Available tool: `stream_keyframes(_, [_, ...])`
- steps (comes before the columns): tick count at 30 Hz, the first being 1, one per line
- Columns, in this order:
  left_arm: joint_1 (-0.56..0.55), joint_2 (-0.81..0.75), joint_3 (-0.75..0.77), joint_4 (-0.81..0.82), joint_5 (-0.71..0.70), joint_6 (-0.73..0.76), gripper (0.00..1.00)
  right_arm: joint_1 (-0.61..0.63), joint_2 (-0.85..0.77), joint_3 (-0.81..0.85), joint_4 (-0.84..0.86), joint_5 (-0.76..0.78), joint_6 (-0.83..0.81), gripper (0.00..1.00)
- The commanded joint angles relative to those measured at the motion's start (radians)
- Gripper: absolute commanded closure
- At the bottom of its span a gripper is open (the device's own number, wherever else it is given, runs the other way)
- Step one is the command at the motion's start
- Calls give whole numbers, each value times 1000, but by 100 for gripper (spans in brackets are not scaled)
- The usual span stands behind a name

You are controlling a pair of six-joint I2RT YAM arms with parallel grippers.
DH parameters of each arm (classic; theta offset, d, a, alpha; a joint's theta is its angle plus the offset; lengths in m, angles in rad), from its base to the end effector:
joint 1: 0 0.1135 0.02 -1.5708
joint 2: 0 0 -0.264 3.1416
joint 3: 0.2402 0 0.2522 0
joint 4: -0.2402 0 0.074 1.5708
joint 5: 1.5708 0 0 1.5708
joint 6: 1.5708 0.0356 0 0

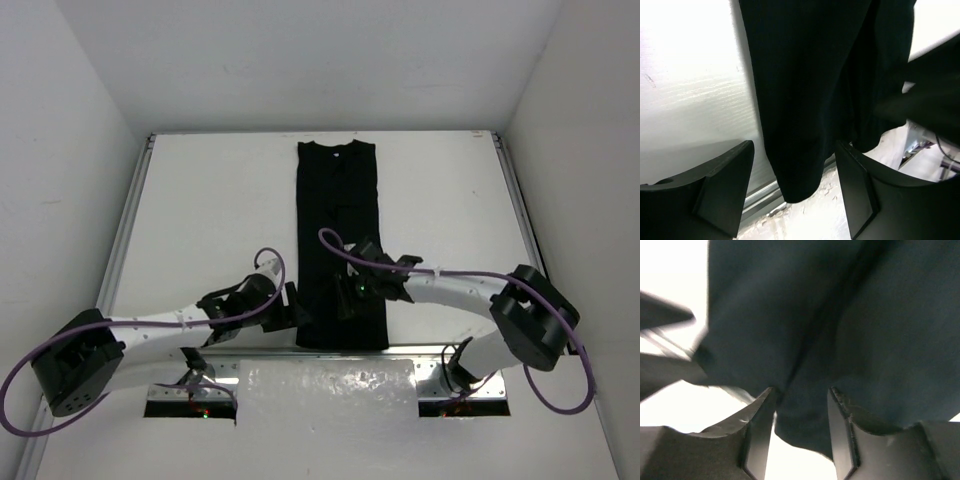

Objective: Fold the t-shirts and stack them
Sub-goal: Rotate the tshirt 90 degrees

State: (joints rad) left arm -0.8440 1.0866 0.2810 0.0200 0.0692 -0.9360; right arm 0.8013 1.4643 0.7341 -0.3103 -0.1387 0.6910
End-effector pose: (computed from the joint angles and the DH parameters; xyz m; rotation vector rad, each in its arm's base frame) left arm 0.1227 -0.1417 0.1346 -0.0810 2.5584 -0.8793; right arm 0.1841 0.1972 0.1631 -0.2049 2.7641 0.6522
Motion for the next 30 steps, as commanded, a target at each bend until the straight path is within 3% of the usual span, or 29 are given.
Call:
stream_keyframes(1, [-9, -2, -40, 147, 0, -35, 36, 47, -56, -65, 95, -30, 67, 55])
stream_keyframes(10, [-9, -76, -83, 117, -43, -60, 38, 148, -2, -56, 139, 49, 133, 65])
stream_keyframes(30, [-7, -139, -46, -9, -65, -15, 38, 206, 119, 19, 67, 194, 153, 69])
